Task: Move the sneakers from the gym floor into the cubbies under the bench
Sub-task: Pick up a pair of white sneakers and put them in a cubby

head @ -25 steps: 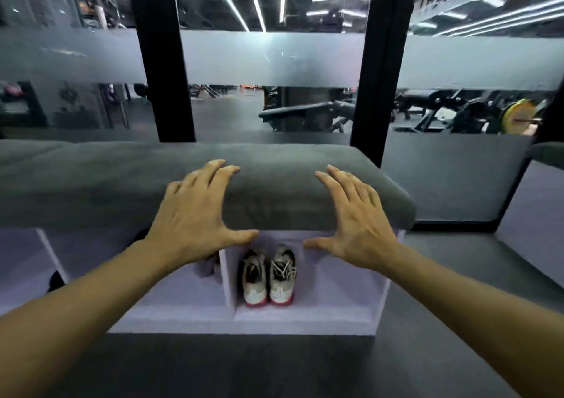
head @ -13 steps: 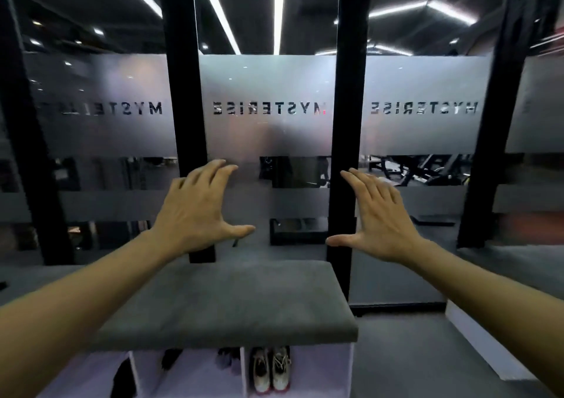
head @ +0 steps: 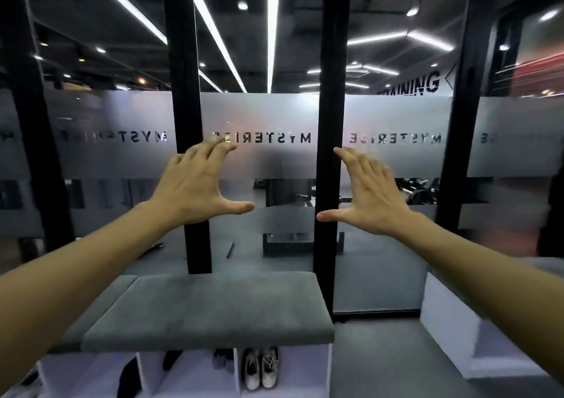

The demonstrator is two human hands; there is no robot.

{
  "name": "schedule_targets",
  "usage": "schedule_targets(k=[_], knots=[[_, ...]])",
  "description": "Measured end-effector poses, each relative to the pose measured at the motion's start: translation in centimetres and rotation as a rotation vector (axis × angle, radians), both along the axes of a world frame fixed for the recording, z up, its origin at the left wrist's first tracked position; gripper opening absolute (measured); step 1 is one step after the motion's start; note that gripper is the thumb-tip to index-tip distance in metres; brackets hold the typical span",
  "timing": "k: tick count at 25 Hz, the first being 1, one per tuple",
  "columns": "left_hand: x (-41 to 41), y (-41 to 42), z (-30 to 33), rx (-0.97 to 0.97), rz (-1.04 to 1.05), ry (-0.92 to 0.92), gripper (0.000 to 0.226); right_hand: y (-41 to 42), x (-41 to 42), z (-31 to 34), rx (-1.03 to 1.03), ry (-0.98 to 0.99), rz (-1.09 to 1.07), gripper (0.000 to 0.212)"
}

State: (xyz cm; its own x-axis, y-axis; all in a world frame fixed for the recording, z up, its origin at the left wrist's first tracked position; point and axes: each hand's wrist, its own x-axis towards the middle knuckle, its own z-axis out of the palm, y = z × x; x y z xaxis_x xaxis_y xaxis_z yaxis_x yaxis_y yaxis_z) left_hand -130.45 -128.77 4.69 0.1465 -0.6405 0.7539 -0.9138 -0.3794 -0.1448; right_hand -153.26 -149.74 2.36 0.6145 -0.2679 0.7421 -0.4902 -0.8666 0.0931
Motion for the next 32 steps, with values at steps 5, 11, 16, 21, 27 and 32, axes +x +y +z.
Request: schedule_targets(k=[5, 11, 16, 21, 27, 32], knots=[[-1.7, 3.7, -0.7, 0.040, 0.100, -0.004, 0.109, 1.3, -0.8, -1.1, 0.020, 0.047, 0.056, 0.120], [-3.0, 11.3, 0.1, 0.060, 0.237, 0.005, 0.111, 5.4, 1.6, -0.8, 0.047, 0.036, 0.227, 0.117], [-2.8, 21.2, -0.2, 0.079, 0.456, -0.019, 0.110, 11.9, 7.0, -1.2, 0.034, 0.053, 0.405, 0.116], [-2.4, 33.2, -1.1, 0.051, 0.655, 0.015, 0.108, 21.7, 13.7, -1.2, 0.062, 0.078, 0.610, 0.118], [0.8, 48.6, -2.1, 0.009, 0.865, 0.066, 0.111, 37.2, 23.9, -0.8, 0.063, 0.078, 0.853, 0.115], [6.3, 61.9, -2.1, 0.019, 0.981, 0.095, 0.110, 51.2, 33.9, -1.7, 0.067, 0.079, 0.965, 0.116]])
